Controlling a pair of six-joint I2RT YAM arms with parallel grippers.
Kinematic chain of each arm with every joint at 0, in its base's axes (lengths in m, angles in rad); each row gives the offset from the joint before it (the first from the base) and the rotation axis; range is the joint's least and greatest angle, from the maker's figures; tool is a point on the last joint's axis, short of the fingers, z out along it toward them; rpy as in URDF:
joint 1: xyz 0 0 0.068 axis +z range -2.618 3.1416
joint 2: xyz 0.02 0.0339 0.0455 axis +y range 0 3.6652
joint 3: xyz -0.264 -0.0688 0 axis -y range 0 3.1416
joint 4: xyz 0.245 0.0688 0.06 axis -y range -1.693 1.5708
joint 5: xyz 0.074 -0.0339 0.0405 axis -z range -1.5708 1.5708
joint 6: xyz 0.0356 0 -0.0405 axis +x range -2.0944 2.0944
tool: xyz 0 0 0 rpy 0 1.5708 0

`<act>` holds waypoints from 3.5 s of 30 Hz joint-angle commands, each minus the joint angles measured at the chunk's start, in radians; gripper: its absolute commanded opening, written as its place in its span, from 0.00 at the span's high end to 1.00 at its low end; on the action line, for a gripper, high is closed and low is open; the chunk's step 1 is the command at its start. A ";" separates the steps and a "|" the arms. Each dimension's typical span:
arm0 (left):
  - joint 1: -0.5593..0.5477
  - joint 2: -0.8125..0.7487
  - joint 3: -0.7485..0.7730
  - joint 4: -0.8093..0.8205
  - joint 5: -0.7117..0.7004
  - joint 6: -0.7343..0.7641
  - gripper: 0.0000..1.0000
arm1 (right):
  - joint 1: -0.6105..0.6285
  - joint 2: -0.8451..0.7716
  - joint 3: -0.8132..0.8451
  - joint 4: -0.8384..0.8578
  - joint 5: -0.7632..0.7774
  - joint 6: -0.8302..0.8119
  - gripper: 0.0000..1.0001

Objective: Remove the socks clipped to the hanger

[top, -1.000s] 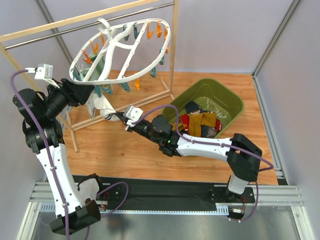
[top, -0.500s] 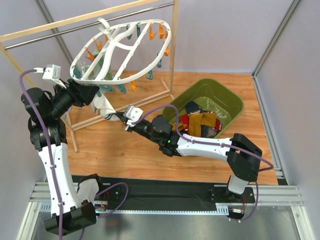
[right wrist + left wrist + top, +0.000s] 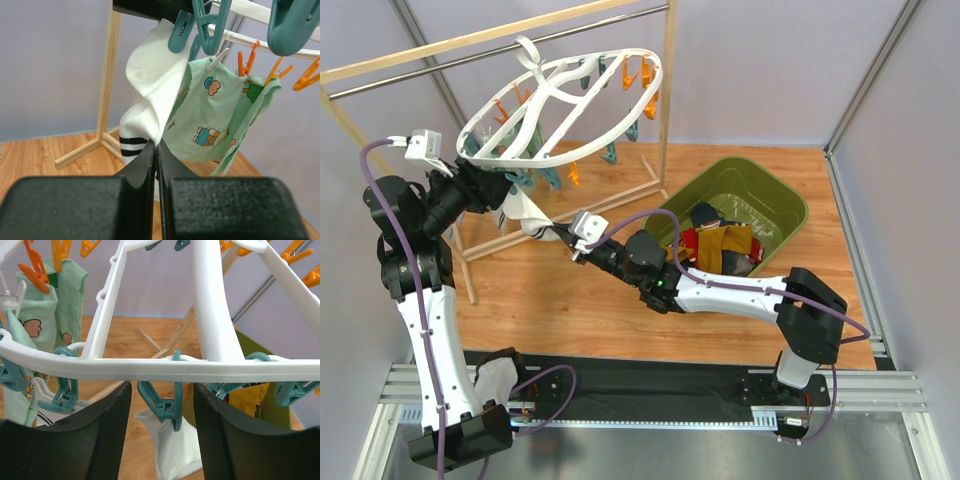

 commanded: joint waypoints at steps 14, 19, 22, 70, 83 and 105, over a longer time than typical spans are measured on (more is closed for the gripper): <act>-0.014 0.026 0.009 0.082 0.037 -0.001 0.45 | -0.004 -0.040 -0.002 0.008 -0.007 0.017 1.00; -0.021 0.035 0.007 0.090 0.032 -0.002 0.47 | -0.004 -0.040 0.000 0.007 -0.007 0.013 1.00; -0.022 0.038 0.015 0.085 0.031 -0.002 0.59 | -0.004 -0.038 0.000 0.005 -0.007 0.015 1.00; -0.045 -0.129 0.019 0.025 0.128 -0.184 0.43 | -0.439 -0.602 -0.161 -1.184 0.461 0.535 0.41; -0.045 -0.080 0.303 -0.329 -0.215 -0.099 0.41 | -0.064 -0.252 -0.306 0.161 0.070 0.327 0.09; -0.065 -0.123 0.061 0.128 0.109 -0.446 0.42 | -0.003 0.559 0.453 0.355 0.137 0.181 0.08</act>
